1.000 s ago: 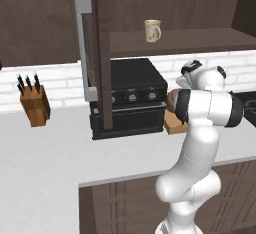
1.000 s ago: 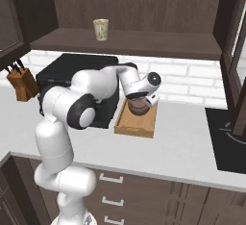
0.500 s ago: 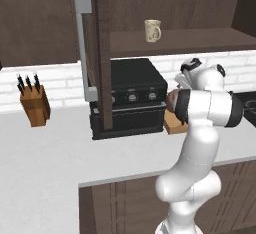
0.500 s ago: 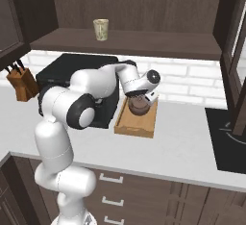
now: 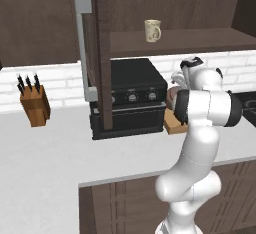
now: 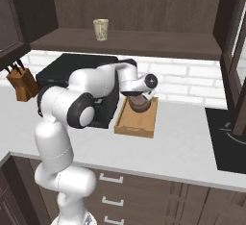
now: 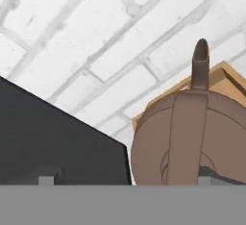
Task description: Pick the kettle from the counter and place it on the tray. Then pick the mug from the cabinet and place it on the tray. Then close the cabinet doors.
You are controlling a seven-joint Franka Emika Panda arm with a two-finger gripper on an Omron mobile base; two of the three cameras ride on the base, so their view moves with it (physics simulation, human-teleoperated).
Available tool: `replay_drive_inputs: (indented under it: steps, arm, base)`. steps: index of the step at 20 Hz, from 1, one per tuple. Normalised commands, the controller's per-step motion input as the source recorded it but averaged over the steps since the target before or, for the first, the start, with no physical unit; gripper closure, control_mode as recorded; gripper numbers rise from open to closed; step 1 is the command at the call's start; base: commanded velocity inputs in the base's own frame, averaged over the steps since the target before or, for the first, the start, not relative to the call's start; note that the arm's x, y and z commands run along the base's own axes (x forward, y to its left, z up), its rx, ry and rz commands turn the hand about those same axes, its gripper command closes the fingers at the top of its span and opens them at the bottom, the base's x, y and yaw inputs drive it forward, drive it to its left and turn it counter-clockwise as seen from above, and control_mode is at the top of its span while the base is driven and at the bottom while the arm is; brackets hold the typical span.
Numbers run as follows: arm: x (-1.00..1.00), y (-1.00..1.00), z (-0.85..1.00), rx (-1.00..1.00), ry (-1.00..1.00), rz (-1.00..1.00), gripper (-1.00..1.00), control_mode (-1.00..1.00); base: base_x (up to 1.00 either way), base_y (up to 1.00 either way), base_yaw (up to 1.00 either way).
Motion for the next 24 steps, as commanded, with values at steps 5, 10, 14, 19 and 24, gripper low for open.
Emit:
replay_drive_inputs:
  steps: [5,10,14,19,24]
  arm:
    - [0.03,0.03,0.0,0.01,-0.01,0.1,-1.0,-1.0]
    - [0.0,0.0,0.0,0.0,0.35,0.01,-1.0,-1.0]
    - [0.17,0.01,-0.09,-0.02,0.31,0.0,-1.0,-1.0]
    - [0.25,0.0,-0.17,0.0,0.0,0.0,-1.0,-1.0]
    - [0.1,0.0,0.0,0.0,-0.11,-0.05,-1.0,-1.0]
  base:
    - [0.0,0.0,0.0]
    - [0.0,0.0,0.0]
    - [0.0,0.0,0.0]
    - [0.0,0.0,0.0]
    - [0.0,0.0,0.0]
